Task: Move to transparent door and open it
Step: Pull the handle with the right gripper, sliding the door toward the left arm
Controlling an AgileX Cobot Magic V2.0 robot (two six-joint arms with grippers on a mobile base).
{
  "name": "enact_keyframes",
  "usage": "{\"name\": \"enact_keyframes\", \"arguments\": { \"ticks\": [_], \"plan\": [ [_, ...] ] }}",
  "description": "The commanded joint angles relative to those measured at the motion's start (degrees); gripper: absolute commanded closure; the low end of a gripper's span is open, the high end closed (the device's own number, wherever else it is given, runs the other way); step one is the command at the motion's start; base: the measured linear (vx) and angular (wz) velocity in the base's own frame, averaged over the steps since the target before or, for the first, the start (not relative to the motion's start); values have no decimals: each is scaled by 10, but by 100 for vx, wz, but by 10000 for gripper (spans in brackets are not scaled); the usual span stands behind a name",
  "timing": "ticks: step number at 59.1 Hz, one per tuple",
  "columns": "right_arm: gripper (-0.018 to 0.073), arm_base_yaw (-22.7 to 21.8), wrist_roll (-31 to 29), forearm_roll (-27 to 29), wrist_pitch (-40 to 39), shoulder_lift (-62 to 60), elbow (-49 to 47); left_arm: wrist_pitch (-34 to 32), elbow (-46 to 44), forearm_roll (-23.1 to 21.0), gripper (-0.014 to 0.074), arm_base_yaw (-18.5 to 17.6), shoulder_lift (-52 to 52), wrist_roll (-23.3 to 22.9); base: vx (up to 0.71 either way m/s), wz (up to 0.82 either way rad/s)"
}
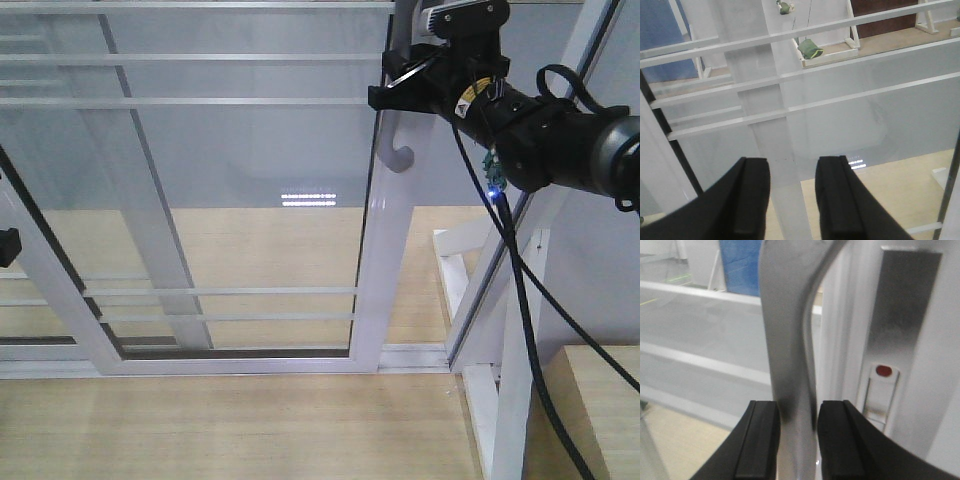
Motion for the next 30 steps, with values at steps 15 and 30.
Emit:
{"name": "enact_keyframes", "arguments": {
  "ticks": [15, 30],
  "plan": [
    [236, 7, 19, 6, -18, -50, -11, -47, -21, -2, 219, -2, 1, -4, 0, 0],
    [287, -9, 6, 3, 17, -210, 108, -61, -21, -2, 219, -2, 19, -4, 0, 0]
  ]
}}
